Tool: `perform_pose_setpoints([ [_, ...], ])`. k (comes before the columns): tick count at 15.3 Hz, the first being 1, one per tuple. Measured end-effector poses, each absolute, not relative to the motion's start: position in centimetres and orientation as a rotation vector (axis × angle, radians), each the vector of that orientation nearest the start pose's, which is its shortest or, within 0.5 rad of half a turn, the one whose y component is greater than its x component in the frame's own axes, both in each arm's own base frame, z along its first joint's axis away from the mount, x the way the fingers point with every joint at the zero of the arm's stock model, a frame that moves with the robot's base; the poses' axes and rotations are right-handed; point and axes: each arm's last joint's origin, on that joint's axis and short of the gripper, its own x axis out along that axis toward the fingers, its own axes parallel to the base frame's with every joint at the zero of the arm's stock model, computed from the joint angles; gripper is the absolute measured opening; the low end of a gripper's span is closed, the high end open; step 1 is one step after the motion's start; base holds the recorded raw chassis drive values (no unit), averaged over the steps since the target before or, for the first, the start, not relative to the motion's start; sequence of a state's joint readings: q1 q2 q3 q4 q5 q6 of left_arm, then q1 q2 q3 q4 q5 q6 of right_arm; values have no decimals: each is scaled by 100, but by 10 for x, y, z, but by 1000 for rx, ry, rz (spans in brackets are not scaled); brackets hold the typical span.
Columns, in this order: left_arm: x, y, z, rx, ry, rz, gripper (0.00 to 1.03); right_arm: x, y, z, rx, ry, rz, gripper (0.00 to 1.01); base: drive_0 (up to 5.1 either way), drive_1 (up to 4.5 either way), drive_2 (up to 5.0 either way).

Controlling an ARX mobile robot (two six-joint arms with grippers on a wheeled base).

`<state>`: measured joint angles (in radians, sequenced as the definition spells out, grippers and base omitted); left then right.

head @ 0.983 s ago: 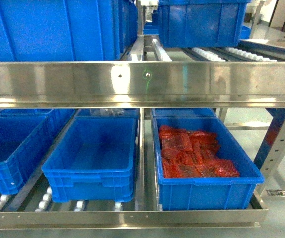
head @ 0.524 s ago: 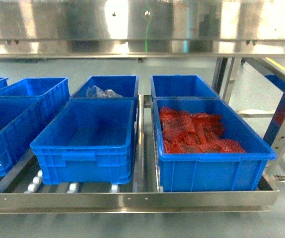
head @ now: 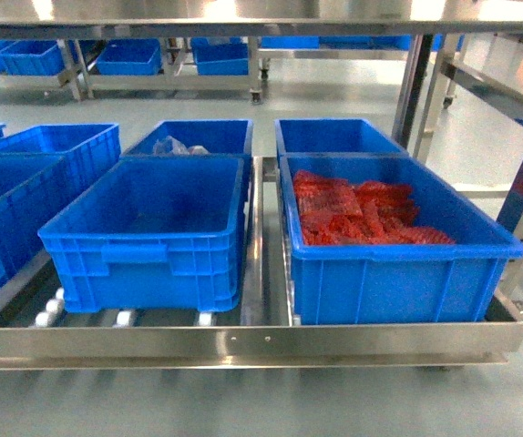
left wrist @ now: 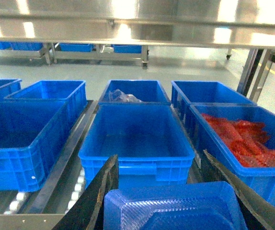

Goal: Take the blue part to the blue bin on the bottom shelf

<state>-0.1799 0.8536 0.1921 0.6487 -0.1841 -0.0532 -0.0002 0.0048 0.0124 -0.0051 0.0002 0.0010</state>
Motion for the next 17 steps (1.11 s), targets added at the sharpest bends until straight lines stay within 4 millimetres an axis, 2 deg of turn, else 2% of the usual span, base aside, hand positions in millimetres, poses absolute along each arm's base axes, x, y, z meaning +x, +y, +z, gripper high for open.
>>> perform_pose_setpoints([
  [17, 171, -26, 198, -51, 14, 5, 43, 97, 0, 167, 0, -1, 0, 98, 0, 0, 0],
])
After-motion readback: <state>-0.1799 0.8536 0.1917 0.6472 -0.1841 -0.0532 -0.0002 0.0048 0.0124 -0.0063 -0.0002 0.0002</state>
